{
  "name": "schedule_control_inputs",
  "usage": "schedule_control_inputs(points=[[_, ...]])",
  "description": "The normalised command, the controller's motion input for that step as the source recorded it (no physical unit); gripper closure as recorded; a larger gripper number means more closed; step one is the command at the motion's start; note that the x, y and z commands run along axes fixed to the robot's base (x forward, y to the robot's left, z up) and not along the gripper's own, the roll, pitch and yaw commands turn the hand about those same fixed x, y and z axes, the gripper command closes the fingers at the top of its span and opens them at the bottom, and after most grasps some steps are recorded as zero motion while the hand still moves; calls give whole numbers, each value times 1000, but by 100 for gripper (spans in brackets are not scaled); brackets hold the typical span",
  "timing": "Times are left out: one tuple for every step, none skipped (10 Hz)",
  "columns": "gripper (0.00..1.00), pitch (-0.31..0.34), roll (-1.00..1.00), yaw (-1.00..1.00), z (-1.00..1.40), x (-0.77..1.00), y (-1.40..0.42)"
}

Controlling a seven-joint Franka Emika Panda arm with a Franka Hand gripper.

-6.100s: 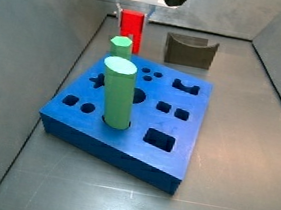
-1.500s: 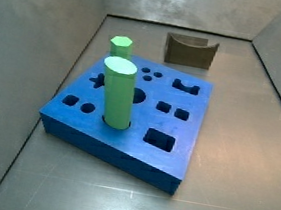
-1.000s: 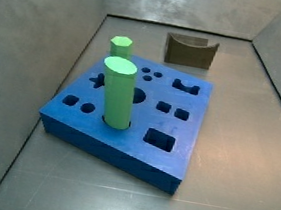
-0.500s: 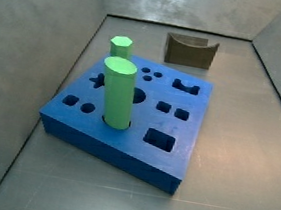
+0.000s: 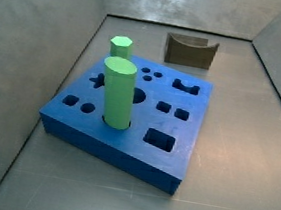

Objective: Pick up the square-circle object. Move up. Place the square-circle object on the fixture. Regrasp the square-circle object. Rotate the square-circle object. Move to above the board. Insert the square-circle object.
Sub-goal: Insert the square-circle object.

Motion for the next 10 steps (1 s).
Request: schedule_control_inputs(points=[[100,34,-9,0,-943,-54,-100],[100,17,-34,0,-754,-37,-89],[100,-36,0,11,-169,-26,-80],[100,0,7,0,0,-83,0],[100,4,63,0,-326,-226,-6],[100,0,54,0,-723,-257,-74],[100,3,0,0,-789,-157,-11],[100,0,0,0,-880,-114,-103],[100,0,0,0,-906,-83,-137],[100,0,0,0,-863,-69,-166]])
